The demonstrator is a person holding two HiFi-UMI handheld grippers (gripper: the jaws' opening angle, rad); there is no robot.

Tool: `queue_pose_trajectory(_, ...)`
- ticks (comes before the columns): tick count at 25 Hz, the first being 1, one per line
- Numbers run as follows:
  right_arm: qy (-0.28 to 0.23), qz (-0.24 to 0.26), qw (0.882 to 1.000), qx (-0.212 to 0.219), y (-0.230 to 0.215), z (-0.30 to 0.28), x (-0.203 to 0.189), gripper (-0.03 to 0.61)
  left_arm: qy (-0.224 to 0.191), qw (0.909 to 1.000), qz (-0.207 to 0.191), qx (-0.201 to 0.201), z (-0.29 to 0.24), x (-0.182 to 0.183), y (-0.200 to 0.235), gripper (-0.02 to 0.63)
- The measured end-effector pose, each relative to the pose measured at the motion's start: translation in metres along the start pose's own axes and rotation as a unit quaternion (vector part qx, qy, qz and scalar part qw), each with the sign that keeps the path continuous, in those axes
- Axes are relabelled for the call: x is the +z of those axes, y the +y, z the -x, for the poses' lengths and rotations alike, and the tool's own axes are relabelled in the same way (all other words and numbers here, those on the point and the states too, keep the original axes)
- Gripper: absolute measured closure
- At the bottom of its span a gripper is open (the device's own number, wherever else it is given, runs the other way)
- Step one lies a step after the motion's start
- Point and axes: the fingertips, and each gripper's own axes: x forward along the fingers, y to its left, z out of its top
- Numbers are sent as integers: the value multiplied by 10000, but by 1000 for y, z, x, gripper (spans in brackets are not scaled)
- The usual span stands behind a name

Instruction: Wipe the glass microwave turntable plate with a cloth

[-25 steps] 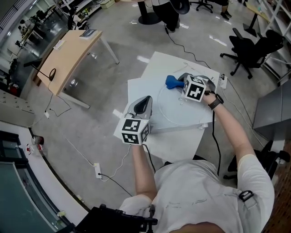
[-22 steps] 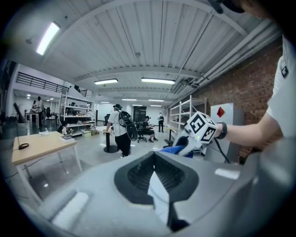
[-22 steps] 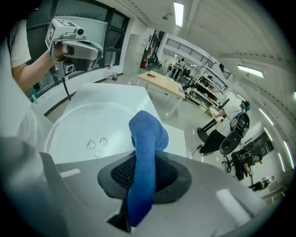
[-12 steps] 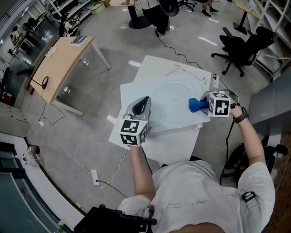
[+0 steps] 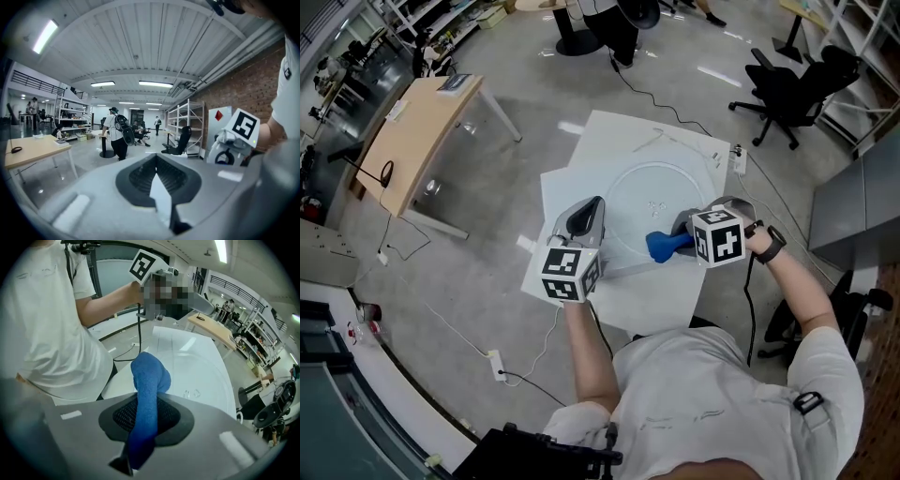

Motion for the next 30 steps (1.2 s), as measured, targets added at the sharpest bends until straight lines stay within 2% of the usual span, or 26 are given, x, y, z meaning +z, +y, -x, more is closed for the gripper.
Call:
queue_pose_trajectory(4, -408, -60, 9989, -242, -37, -19, 34, 506, -2, 10000, -34, 73, 4, 1, 3, 615)
queue_pose_trajectory(8, -534, -358, 9936, -932, -103, -22, 47, 506, 0, 9999, -43, 166, 11, 4, 10, 615)
queue_pose_trajectory(13, 15, -919, 9788, -1830, -170, -8, -2, 505, 5, 9998, -61, 171, 11, 3, 13, 615)
queue_pose_trajectory(17, 638, -1049, 9717, -2020, -177, 12, -50, 505, 60, 9998, -73, 168, 8, -3, 15, 615)
queue_pose_trajectory(19, 937, -1036, 9725, -1866, -165, 22, -71, 506, 68, 9999, -60, 127, 5, -5, 12, 615)
queue_pose_trajectory(22, 1273, -985, 9781, -1317, -133, 32, -91, 506, 65, 9999, -43, 77, 1, -6, 7, 615)
queue_pose_trajectory(27, 1582, -538, 9859, -87, -61, 35, -92, 508, 97, 9999, -4, 41, -2, -10, 4, 615)
queue_pose_trajectory(30, 1419, 64, 9866, 806, -22, 23, -78, 508, 108, 9999, 26, 58, -3, -11, 5, 615)
